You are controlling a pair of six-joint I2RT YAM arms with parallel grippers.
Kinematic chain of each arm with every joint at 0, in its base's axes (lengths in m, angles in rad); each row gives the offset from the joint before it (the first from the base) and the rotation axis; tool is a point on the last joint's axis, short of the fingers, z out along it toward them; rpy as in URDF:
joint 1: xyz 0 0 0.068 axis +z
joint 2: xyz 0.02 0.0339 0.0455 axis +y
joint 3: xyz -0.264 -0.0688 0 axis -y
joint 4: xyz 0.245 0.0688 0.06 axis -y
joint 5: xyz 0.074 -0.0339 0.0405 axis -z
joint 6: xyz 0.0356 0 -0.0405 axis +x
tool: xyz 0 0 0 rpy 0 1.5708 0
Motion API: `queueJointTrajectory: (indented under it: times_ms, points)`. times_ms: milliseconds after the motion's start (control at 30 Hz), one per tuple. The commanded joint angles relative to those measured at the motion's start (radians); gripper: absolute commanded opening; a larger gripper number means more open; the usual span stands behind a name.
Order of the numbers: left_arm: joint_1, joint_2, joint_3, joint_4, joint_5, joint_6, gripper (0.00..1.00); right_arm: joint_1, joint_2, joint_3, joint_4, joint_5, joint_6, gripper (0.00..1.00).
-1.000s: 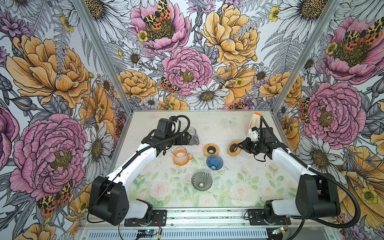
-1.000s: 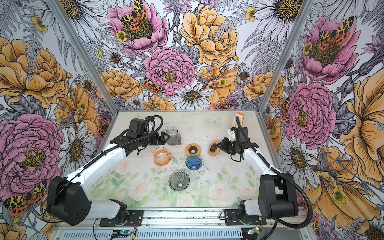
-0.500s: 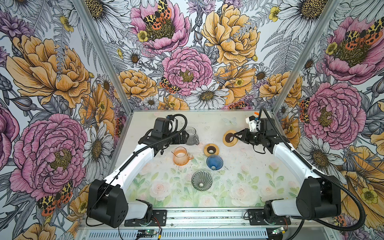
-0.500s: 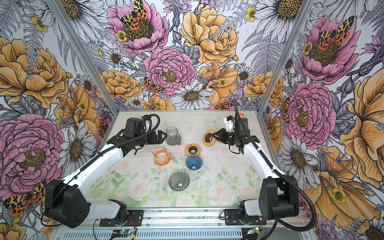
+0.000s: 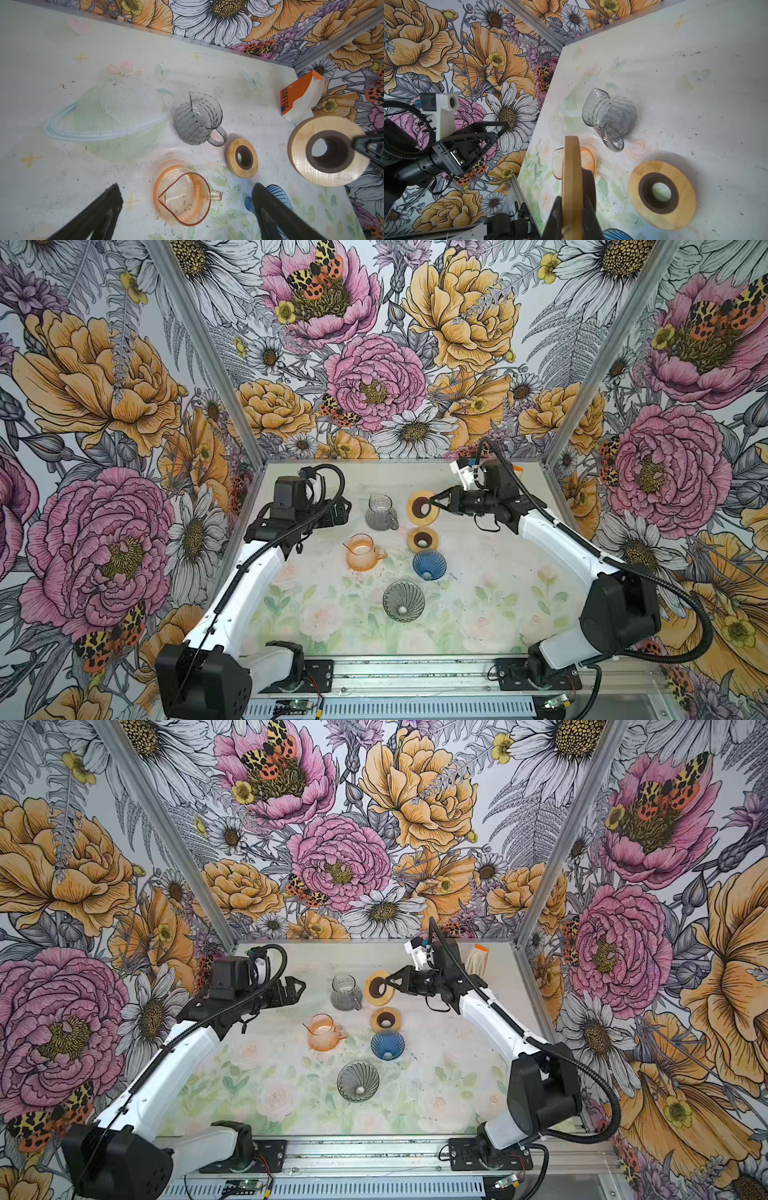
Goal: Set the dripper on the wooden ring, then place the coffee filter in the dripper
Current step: 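Carry the bamboo stand with the right gripper over the orange pitcher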
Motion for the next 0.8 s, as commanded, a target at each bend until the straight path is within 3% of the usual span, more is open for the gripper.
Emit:
queueJointTrajectory:
  times_ms: [0,167,367,767]
  points:
    - [0.023,-0.027,-0.033,-0.029,-0.017,0.014,0.99,0.044,0.043,0.023,0.155,-0.043,0.075,0.0]
    - [0.048,-0.048,-0.057,-0.033,-0.019,0.009,0.99,0.087,0.119,-0.082,0.597,-0.081,0.343,0.0]
    - [0.07,-0.066,-0.073,-0.036,-0.014,0.01,0.99,0.155,0.205,-0.051,0.609,-0.083,0.36,0.0]
    - [0.08,-0.076,-0.1,-0.037,-0.015,0.009,0.99,0.238,0.329,-0.068,0.765,-0.084,0.519,0.0]
